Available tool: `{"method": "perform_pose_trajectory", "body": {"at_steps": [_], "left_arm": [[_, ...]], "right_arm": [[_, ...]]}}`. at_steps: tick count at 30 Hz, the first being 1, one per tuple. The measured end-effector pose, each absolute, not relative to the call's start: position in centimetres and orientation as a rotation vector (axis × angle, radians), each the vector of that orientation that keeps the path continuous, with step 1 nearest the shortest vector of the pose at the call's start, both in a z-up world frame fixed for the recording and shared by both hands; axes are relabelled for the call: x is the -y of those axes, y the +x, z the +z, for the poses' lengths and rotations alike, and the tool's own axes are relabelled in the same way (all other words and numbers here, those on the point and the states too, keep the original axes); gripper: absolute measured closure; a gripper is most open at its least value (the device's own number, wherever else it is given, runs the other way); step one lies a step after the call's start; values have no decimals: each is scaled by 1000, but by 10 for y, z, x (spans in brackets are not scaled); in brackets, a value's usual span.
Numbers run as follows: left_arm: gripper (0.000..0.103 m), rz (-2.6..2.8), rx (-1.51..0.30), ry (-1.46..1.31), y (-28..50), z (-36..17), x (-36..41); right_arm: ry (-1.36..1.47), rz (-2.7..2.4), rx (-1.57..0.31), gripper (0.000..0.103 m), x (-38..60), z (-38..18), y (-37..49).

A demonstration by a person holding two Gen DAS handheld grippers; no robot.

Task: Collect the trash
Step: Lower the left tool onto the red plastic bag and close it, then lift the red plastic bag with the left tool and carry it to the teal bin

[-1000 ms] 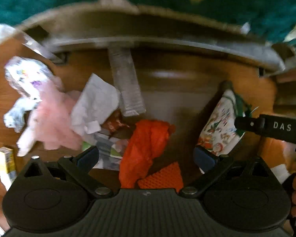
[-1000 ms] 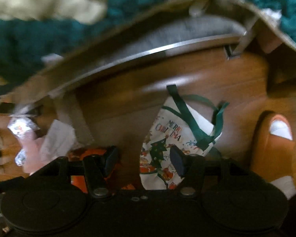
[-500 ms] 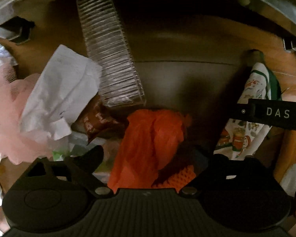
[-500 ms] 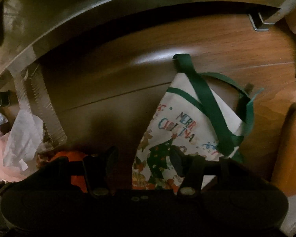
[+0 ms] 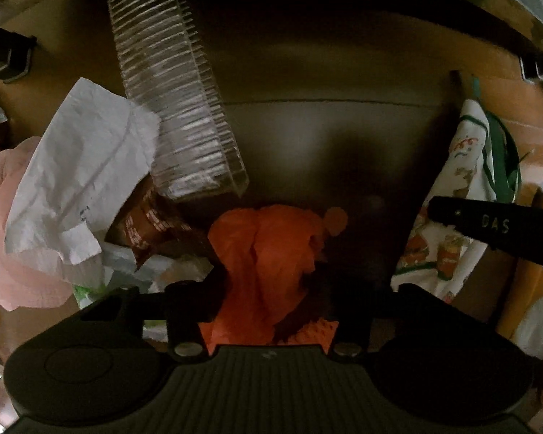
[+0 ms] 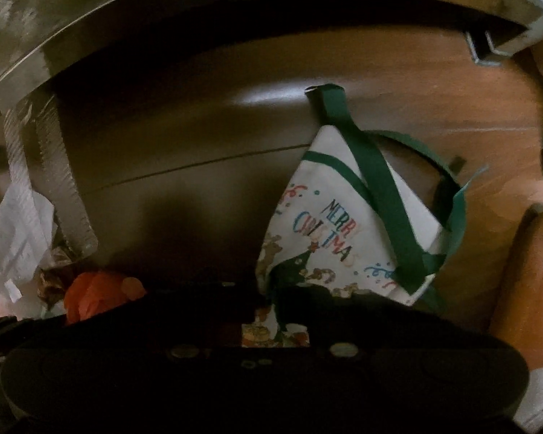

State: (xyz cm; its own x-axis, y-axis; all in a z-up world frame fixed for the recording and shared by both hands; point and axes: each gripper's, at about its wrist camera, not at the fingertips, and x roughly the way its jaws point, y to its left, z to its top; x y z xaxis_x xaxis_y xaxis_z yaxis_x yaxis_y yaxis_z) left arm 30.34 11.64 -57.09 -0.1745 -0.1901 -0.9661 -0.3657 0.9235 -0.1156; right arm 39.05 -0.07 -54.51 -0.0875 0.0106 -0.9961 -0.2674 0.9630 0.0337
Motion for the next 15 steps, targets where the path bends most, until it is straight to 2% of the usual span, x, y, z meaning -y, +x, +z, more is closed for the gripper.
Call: {"method": "perform_pose_trajectory", "body": {"at_steps": [1,8,15], "left_arm": [[60,157,-1761,-421,304,-570,-115],[62,157,-1751,-422,306,-546,-104],[62,157,-1711,-385,298,-492,-84]], "right_arm": [[-206,229,-1637,100,1,-542,390],[-280,195,-1565,101,2,-504,376],[-279,175,-1512,101,16,-439,361]]}}
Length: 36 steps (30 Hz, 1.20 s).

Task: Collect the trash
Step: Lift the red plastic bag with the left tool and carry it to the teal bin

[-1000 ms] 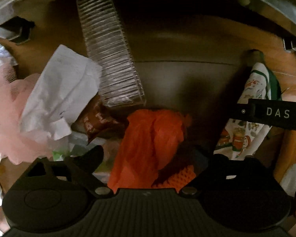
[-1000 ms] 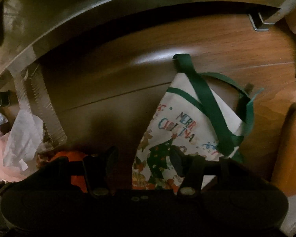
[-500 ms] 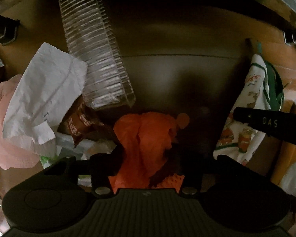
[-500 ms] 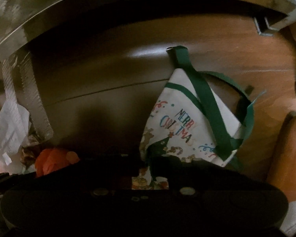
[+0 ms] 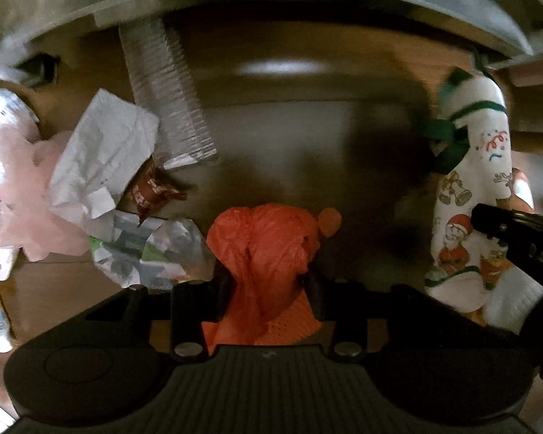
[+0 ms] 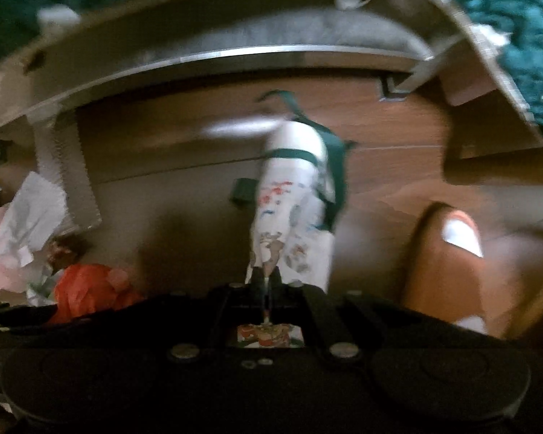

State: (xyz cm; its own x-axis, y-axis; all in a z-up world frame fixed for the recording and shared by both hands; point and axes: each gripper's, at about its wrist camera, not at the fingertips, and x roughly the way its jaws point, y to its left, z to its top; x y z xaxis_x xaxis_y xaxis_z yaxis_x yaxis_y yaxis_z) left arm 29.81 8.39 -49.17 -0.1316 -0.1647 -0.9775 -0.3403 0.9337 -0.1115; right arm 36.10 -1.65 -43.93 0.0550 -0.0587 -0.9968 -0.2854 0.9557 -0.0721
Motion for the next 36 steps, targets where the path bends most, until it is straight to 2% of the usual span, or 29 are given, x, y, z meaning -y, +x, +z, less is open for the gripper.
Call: {"method": "perform_pose_trajectory", "body": {"at_steps": [14,29,36], "left_arm": [[62,138,-1476,-382,260,-326,-72],[62,56,-1065,-384,205,-124,-35],[62,-13,-867,-325,204,-29,2]], "right_arm": [[-222,310,-1337,102,60,-273,295],[-237,526,-858,102,116,-70,210],[-202,513,-680,102,165,2,182]]}}
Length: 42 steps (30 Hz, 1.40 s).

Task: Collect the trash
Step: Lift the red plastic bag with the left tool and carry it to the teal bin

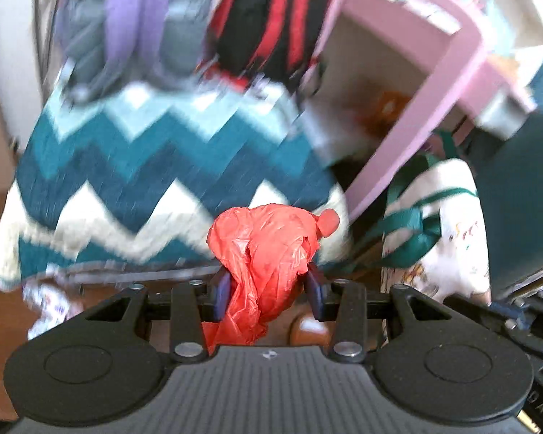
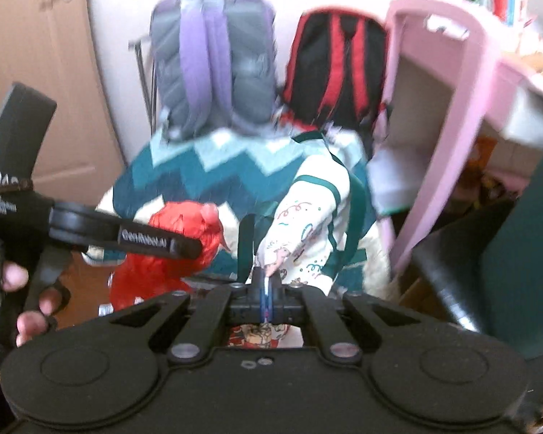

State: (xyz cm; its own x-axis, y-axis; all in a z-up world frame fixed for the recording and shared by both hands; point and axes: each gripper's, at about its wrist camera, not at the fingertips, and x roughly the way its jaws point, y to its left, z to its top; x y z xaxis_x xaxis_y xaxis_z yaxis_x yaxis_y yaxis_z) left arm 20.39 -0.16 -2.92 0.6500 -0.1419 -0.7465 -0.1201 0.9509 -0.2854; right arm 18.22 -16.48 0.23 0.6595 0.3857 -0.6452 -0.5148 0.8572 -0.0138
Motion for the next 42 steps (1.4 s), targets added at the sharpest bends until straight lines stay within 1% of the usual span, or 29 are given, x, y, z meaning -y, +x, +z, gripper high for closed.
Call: {"method": "perform_pose_trajectory", "body": {"at_steps": [10,17,20,26,31,34,37,42], "left_arm": [[62,-192,-675,-248,236,83,85],[62,-349,-543,-196,272,166,165],[62,-405,-509,-176,287,193,201],[62,-493,-481,-145,313,230,271],[62,-565,-494,-159,334,239,317],[62,-589,-519,-156,353,231,341],[62,-610,-573,-146,372,211,362],[62,-592,-687,-93,397,165,384]], "right_arm": [[-182,410,-487,102,248,86,176],[-175,261,-366,102,309,140,186],[-170,217,-333,102,334,161,193],[-124,136,-280,102,387,196,213],[-95,71,-269,102,425,205,237],[-101,35,-308,102,444,190,253],[-104,22,-377,102,455,168,272],[-112,30,-494,102,459,135,297]]}}
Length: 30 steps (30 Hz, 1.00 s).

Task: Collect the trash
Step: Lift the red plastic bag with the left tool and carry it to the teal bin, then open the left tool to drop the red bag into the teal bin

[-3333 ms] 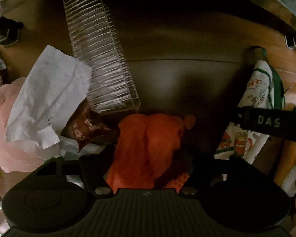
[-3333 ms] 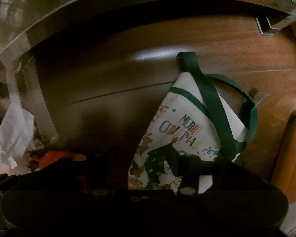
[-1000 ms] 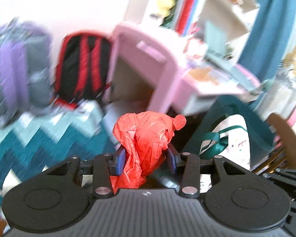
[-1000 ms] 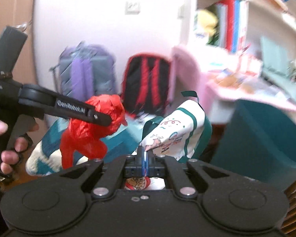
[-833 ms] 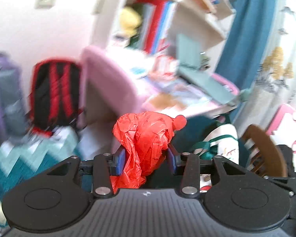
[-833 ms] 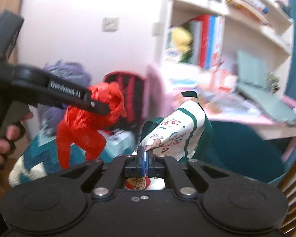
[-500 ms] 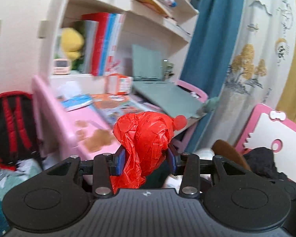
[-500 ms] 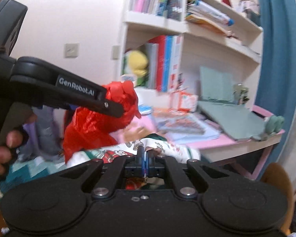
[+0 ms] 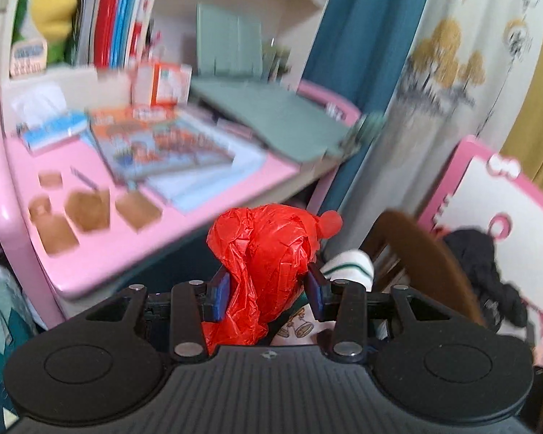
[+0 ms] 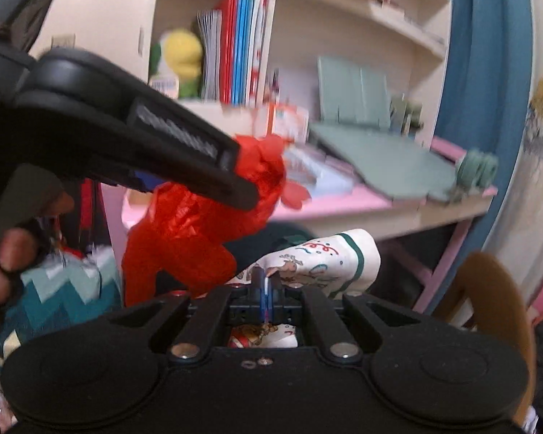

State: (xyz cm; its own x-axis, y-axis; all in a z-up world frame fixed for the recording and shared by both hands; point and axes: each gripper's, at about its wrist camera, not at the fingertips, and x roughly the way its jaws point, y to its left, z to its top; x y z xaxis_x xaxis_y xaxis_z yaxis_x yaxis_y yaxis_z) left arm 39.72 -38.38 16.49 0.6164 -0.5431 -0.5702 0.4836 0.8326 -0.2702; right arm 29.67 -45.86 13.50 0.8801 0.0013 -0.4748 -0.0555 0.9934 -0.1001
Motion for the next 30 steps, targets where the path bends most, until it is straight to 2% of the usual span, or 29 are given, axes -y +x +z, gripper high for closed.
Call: {"method": "perform_pose_trajectory", "body": {"at_steps": [4,9,11,12,13,18,21,24,30], "left_arm": [[62,-561,-761,-31,410,131,389],[60,-553,-809,14,414,110,390],[57,-552,-818,15,413,107,388],[53,-549,-823,18,413,105,388],[47,-541,-822,20,413,104,387],[42,-559,-793,14,404,111,378],[34,-552,-763,13,390,121,368],[34,-550,-748,10,372,131,353],[34,-502,-718,14,329,150,305]], "right_arm": [[-126,42,-568,101,453,117,312],[-100,28,-631,92,450,104,323],[-66,20,-647,84,453,103,324],[-53,20,-650,79,454,103,322],[-43,21,-653,79,455,104,322],[-25,20,-648,75,455,110,310],[-24,27,-636,71,451,118,298],[-21,47,-618,63,443,129,283],[-37,128,-599,59,416,146,253]]}}
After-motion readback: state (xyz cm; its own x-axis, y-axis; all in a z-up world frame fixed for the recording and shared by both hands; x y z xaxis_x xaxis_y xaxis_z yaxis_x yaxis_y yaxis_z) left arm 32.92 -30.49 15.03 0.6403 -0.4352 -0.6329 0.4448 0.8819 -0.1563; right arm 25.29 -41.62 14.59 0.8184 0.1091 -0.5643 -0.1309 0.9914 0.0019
